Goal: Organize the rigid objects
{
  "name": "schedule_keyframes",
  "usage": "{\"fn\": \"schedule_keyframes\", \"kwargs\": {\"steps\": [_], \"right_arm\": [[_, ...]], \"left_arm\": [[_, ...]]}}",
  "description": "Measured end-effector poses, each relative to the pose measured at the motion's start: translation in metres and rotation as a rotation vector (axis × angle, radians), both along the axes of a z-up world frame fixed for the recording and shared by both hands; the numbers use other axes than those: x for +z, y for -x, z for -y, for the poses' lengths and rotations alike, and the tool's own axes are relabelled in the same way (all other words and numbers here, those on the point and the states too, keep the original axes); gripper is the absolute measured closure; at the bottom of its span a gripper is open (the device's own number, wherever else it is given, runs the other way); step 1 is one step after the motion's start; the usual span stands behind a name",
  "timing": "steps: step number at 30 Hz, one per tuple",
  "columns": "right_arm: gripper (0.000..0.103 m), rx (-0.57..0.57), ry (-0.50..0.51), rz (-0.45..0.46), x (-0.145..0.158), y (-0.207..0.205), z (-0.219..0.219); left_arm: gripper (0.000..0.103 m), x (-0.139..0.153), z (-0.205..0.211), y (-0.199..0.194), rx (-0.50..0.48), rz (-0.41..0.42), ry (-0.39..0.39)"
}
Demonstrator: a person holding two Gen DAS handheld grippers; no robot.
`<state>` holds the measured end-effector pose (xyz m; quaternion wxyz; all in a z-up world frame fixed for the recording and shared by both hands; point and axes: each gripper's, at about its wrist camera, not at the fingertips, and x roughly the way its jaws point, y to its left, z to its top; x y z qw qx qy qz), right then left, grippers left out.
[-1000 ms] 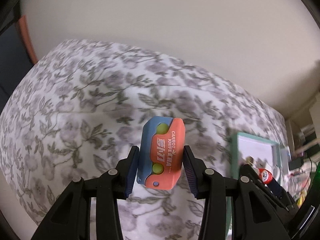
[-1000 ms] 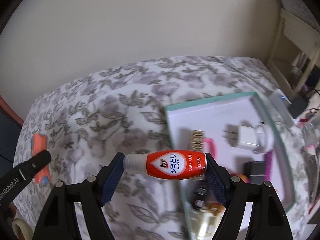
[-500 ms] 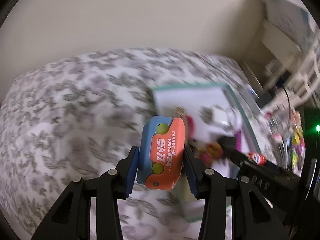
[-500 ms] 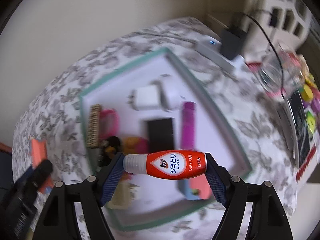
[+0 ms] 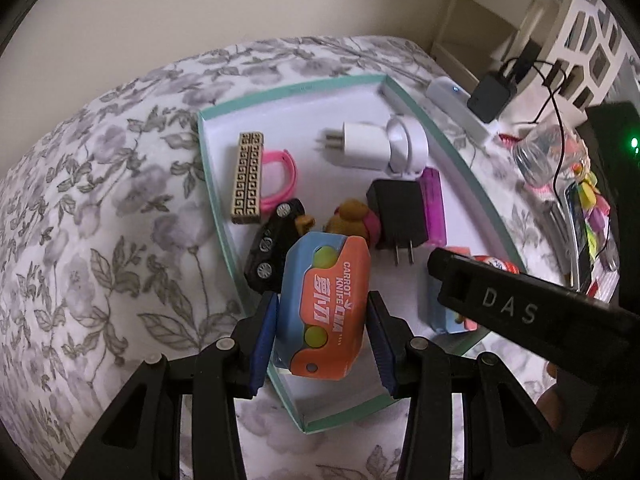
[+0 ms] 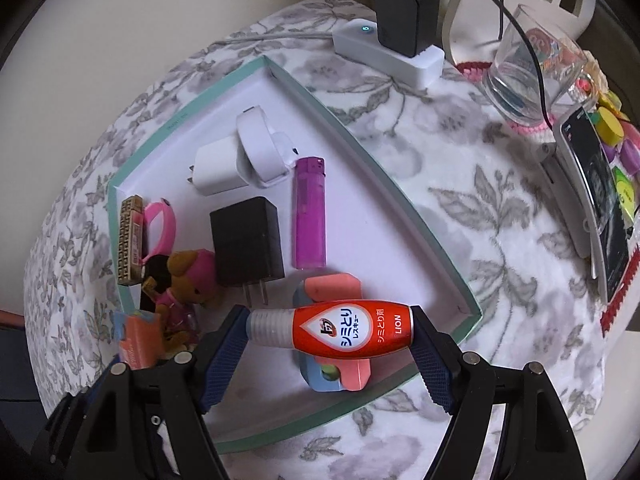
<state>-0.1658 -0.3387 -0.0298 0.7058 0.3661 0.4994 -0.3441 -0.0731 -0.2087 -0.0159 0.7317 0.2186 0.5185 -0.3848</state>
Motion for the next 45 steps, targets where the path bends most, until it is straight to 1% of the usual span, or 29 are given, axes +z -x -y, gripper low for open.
{"fn": "schedule_keyframes", "kwargs": {"steps": [4,7,9,10,14,17,18,19,25,28,32,38,45], "right_arm": [[0.022,-0.004,-0.02,0.006,-0.007,-0.002,-0.001],[0.022,0.002,-0.019,0.006,-0.008,-0.004,-0.001],[0.022,0.01,-0.016,0.008,-0.008,-0.005,-0.003],[0.022,0.019,-0.011,0.007,-0.008,-0.007,-0.004],[0.022,0.046,0.004,0.004,-0.009,-0.014,-0.01],[0.021,0.077,0.02,0.004,-0.006,-0.017,-0.017],[0.019,0.088,0.029,0.005,-0.005,-0.018,-0.02],[0.016,0.101,0.039,0.005,-0.004,-0.02,-0.023],[0.007,0.153,0.076,0.01,0.001,-0.025,-0.038],[0.001,0.178,0.095,0.015,0.005,-0.025,-0.046],[0.0,0.216,0.121,0.025,0.012,-0.023,-0.059],[0.0,0.254,0.159,0.042,0.023,-0.019,-0.082],[0.0,0.285,0.204,0.065,0.036,-0.015,-0.102]], "left_arm": [[0.057,-0.005,-0.004,0.0,0.002,0.008,-0.008],[0.055,-0.003,-0.01,-0.002,0.01,-0.001,0.01],[0.038,0.0,-0.014,-0.003,0.017,-0.014,0.03],[0.038,0.002,-0.016,-0.004,0.023,-0.014,0.036],[0.037,0.01,-0.031,-0.009,0.068,0.015,0.047],[0.037,0.016,-0.045,-0.018,0.121,0.052,0.039],[0.037,0.017,-0.049,-0.02,0.134,0.061,0.035],[0.037,0.019,-0.055,-0.024,0.157,0.076,0.027],[0.037,0.018,-0.093,-0.046,0.263,0.106,-0.02],[0.037,0.014,-0.115,-0.057,0.33,0.09,-0.035],[0.037,0.009,-0.137,-0.067,0.396,0.066,-0.044],[0.037,0.007,-0.156,-0.063,0.426,0.082,-0.06],[0.037,0.012,-0.174,-0.055,0.438,0.069,-0.035]]}}
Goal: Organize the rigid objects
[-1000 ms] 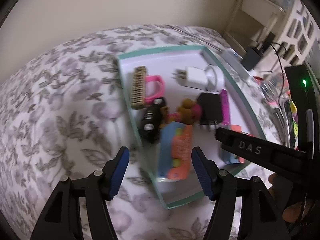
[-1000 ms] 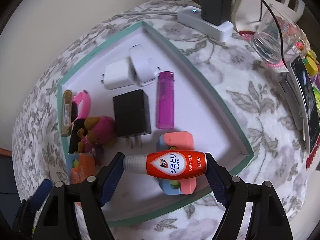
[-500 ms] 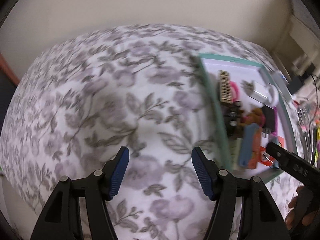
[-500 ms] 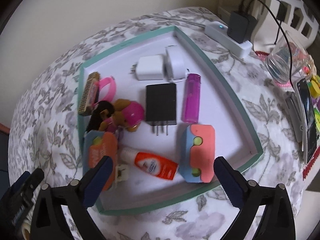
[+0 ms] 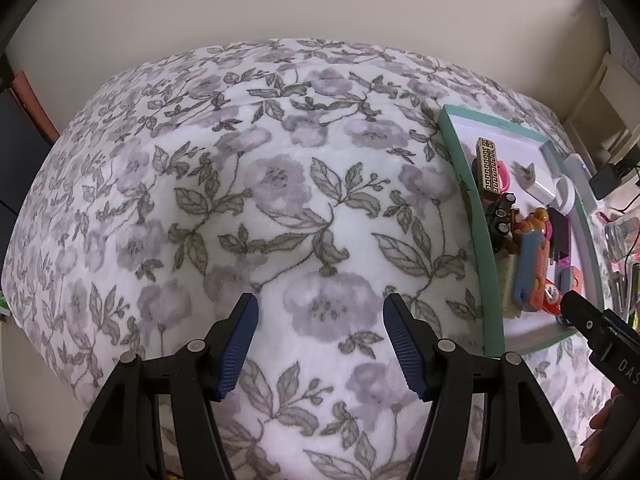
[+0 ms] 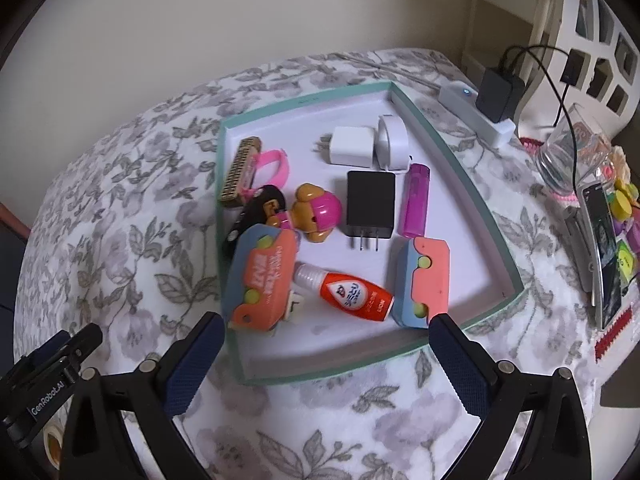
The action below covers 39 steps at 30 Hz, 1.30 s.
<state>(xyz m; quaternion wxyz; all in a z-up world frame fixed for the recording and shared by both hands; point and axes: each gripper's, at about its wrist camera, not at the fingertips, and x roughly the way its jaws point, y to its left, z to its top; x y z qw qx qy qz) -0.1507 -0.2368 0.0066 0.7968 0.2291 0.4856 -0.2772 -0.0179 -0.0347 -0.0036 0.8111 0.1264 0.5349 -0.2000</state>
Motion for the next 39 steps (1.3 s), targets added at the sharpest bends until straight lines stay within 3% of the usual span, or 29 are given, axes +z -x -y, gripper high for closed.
{"fn": "schedule_keyframes", "kwargs": {"steps": [16,39], "right_arm": [[0.0,0.047,0.075,0.065,0.027,0.014,-0.031],[0.0,0.056,0.107,0.077,0.034,0.019,-0.039]], "left_arm": [[0.037,0.017,-0.019,0.019,-0.015,0.038,0.059],[0.037,0.031,-0.025,0.024,-0.02,0.091,0.101]]}}
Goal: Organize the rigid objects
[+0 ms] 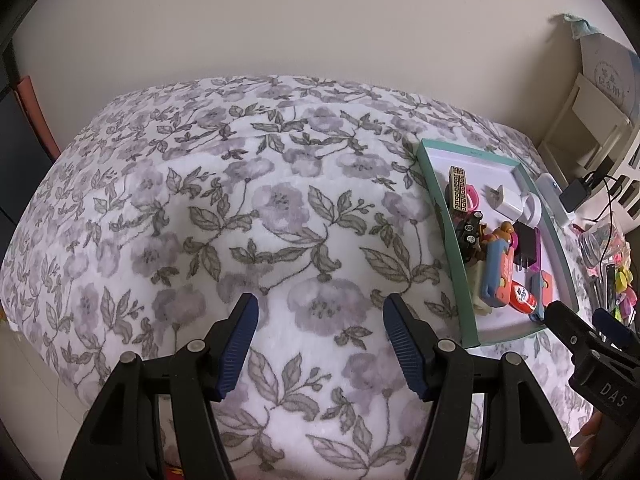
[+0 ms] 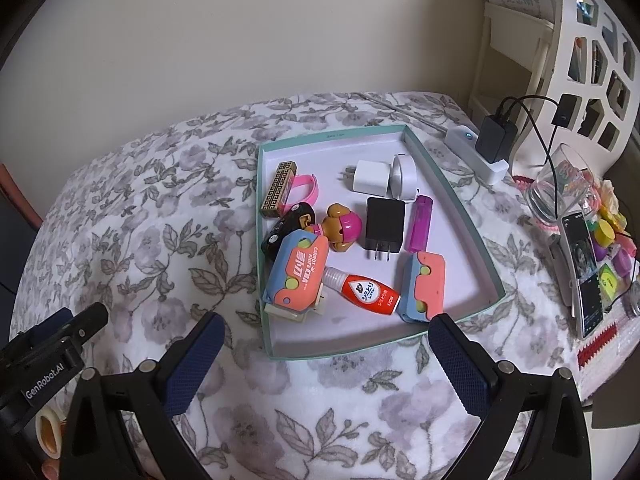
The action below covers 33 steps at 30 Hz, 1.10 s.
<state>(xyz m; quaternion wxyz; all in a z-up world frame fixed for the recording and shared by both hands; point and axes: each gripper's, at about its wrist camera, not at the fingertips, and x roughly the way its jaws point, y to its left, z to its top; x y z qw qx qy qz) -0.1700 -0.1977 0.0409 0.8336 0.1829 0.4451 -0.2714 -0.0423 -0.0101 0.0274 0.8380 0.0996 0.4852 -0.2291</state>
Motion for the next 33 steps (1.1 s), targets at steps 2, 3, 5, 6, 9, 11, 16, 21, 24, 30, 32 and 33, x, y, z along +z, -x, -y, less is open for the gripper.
{"fn": "schedule_keyframes", "kwargs": {"steps": [2,3,5,6,9,11,16,21,24,30,32,33], "right_arm": [[0.0,0.0,0.001,-0.001,-0.0001,-0.0005,0.0],[0.0,0.001,0.001,-0.002,-0.0003,-0.0006,0.0005],[0.0,0.003,0.001,-0.005,-0.0006,-0.0013,0.0013],[0.0,0.004,0.001,-0.006,-0.0008,-0.0014,0.0018],[0.0,0.006,0.003,-0.009,-0.001,-0.002,0.0023],[0.0,0.008,0.005,-0.01,-0.0013,-0.0021,0.0018],[0.0,0.019,0.014,-0.023,-0.0033,-0.0032,0.0015],[0.0,0.022,0.015,-0.024,-0.0036,-0.0039,0.0009],[0.0,0.027,0.017,-0.026,-0.0032,-0.0042,0.0009],[0.0,0.033,0.019,-0.024,-0.0021,-0.0042,0.0019],[0.0,0.033,0.019,-0.025,-0.002,-0.0041,0.0021],[0.0,0.034,0.019,-0.025,-0.002,-0.0041,0.0021]], "left_arm": [[0.037,-0.0003,0.0007,0.0,0.001,-0.002,0.0],[0.037,-0.0005,0.0011,-0.0002,0.0,-0.004,0.0],[0.037,-0.0011,0.002,-0.0003,-0.001,-0.009,0.0],[0.037,-0.0012,0.0025,-0.0004,0.0,-0.01,0.0],[0.037,-0.0015,0.0029,-0.0005,0.002,-0.009,0.002],[0.037,-0.0015,0.0026,-0.0007,0.001,-0.009,0.001],[0.037,-0.0016,0.0024,-0.0008,-0.001,-0.008,0.001],[0.037,-0.002,0.0033,-0.0009,0.008,-0.011,0.001],[0.037,-0.0023,0.0036,-0.0011,0.014,-0.013,-0.001],[0.037,-0.0032,0.0042,-0.0012,0.02,-0.014,-0.004],[0.037,-0.0032,0.0037,-0.0015,0.019,-0.014,-0.004],[0.037,-0.0033,0.0034,-0.0016,0.019,-0.014,-0.004]]}}
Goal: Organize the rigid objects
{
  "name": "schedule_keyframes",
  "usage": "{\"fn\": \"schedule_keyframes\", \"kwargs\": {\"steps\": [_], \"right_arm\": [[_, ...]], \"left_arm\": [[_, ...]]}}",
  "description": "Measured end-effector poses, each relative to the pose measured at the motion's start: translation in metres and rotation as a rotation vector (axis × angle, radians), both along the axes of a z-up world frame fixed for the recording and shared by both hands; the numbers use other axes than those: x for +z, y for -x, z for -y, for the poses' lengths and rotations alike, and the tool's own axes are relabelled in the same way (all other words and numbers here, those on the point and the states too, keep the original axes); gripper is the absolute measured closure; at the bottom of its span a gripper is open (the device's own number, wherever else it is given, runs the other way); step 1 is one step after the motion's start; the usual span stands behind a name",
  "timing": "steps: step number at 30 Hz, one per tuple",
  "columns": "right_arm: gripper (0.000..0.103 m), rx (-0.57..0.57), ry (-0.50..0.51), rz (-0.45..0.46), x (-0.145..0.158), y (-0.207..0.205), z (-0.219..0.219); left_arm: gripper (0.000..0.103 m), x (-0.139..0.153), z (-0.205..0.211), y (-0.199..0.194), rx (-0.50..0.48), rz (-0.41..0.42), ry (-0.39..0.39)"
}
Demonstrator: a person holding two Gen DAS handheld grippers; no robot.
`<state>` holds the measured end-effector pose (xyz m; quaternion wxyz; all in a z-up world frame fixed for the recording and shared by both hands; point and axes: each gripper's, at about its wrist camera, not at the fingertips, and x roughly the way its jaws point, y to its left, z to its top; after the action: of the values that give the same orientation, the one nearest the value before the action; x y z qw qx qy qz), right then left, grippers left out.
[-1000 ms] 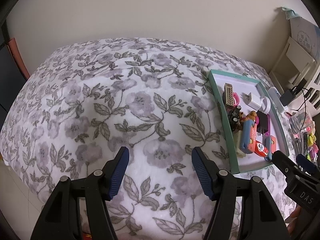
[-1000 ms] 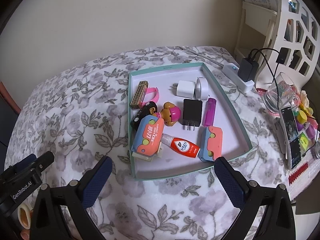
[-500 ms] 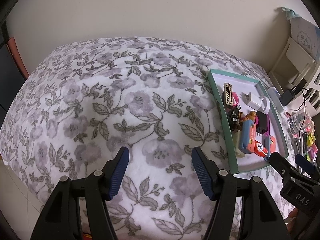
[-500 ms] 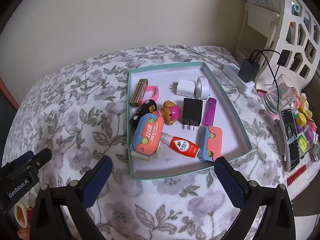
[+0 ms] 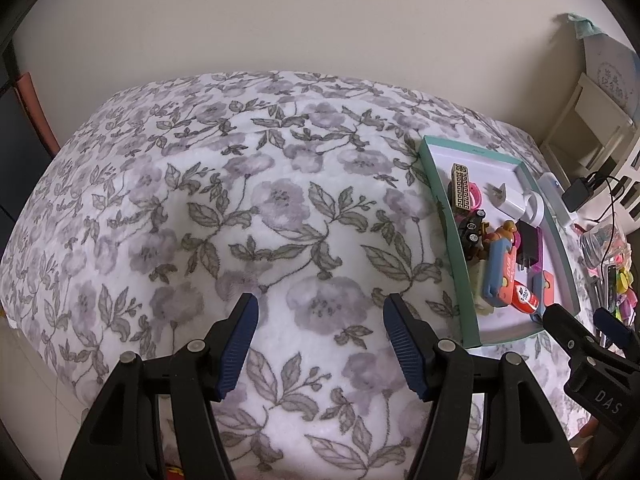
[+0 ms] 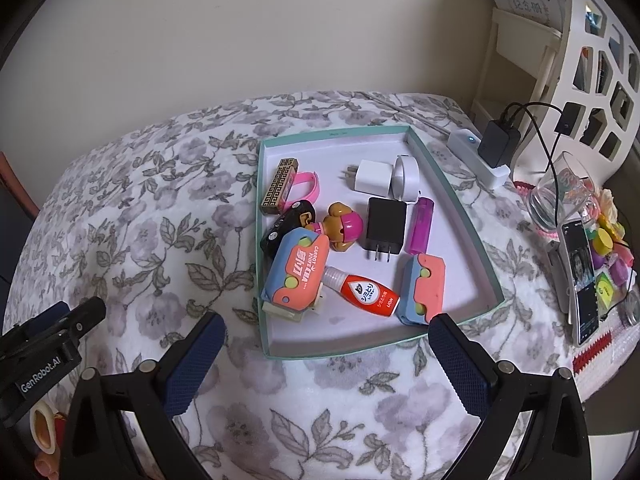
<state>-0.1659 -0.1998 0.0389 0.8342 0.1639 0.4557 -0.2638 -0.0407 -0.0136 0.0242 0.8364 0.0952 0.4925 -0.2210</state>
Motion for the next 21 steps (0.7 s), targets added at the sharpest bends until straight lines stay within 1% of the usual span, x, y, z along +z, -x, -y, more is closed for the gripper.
{"fn": "schedule_keyframes", "kwargs": {"steps": [21], "right_arm": [[0.0,0.006,0.004,-0.005,-0.0009,0.0002,0.0005]], "left_arm": [[0.037,-0.0022,-0.0001,-0.0009,0.018,-0.015,0.002]]}}
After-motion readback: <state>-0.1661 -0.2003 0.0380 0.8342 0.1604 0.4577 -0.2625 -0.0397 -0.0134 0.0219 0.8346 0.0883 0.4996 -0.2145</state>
